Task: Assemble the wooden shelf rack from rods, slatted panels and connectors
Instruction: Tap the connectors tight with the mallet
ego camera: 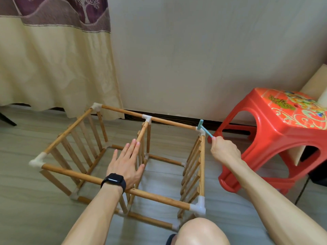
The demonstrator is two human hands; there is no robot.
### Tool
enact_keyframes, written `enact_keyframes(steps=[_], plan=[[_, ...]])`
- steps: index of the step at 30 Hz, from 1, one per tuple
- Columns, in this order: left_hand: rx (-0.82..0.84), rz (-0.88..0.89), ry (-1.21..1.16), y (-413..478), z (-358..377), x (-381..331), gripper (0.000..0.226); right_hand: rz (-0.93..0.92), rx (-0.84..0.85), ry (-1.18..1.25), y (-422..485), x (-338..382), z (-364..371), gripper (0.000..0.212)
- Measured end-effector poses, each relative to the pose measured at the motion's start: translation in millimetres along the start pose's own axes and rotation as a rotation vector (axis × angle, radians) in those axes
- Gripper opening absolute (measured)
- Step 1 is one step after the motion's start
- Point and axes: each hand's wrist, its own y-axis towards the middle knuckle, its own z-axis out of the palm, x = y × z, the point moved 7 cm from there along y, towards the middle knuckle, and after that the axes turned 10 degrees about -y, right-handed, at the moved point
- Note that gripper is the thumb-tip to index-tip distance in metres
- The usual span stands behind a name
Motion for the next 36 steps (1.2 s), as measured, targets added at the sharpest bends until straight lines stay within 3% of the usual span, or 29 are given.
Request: enact_keyframes(steps=[2,6,7,10,11,12,15,16,19,20,24,25,27,28,33,36], plan=[[0.003,-0.003,-0.005,0.6,0.0,-0.5,0.085,-0.014,-0.096,0.077,3.8,0.1,-17.2,0.045],[0.005,-0.006,-0.004,1.0,-0.7,-2.1,0.086,-0.086,-0.467,0.456,-12.7,2.2,-49.5,0.035],[0.006,-0.007,-0.004,0.7,-1.1,-2.5,0.086,-0.054,-0.422,0.459,-11.0,3.5,-42.5,0.035],[0.015,-0.013,0.013,-1.0,-2.4,-4.0,0.086,0.074,0.039,0.302,-2.0,8.6,-0.3,0.038],[0.019,-0.014,0.016,-0.9,-2.7,-4.1,0.086,0.102,0.087,0.258,-0.4,8.3,0.4,0.039],[0.024,-0.014,0.014,-1.0,-1.9,-4.3,0.086,0.094,0.037,0.274,1.6,8.5,-6.4,0.04],[0.017,-0.018,0.011,0.6,-0.9,-2.9,0.087,-0.004,-0.354,0.507,-6.0,12.7,-37.8,0.038],[0.015,-0.017,0.005,0.4,-0.9,-3.1,0.087,-0.015,-0.364,0.524,-7.8,13.9,-36.0,0.036],[0.012,-0.017,0.004,-1.4,-1.0,-3.4,0.087,0.1,-0.016,0.318,-0.3,12.0,3.0,0.04],[0.013,-0.017,0.001,-1.3,-0.8,-3.4,0.087,0.147,0.019,0.282,1.0,7.4,5.7,0.043],[0.014,-0.017,-0.002,0.5,0.8,-1.9,0.089,0.099,-0.27,0.524,-3.7,5.1,-15.5,0.045],[0.019,-0.017,-0.007,0.1,0.5,-2.4,0.089,0.088,-0.21,0.516,-1.4,7.4,-9.9,0.045],[0.022,-0.02,-0.011,-1.2,0.5,-3.0,0.089,0.059,0.082,0.435,1.3,15.8,16.0,0.053],[0.023,-0.02,-0.013,-1.4,0.1,-3.1,0.089,0.054,0.123,0.427,2.3,16.8,18.7,0.055],[0.011,-0.016,-0.051,0.6,1.0,-0.7,0.09,0.222,-0.111,0.737,-23.0,-6.5,26.6,0.055],[-0.008,-0.003,-0.089,-0.3,-1.0,-2.5,0.093,0.299,-0.032,0.868,-48.9,-5.4,61.4,0.052]])
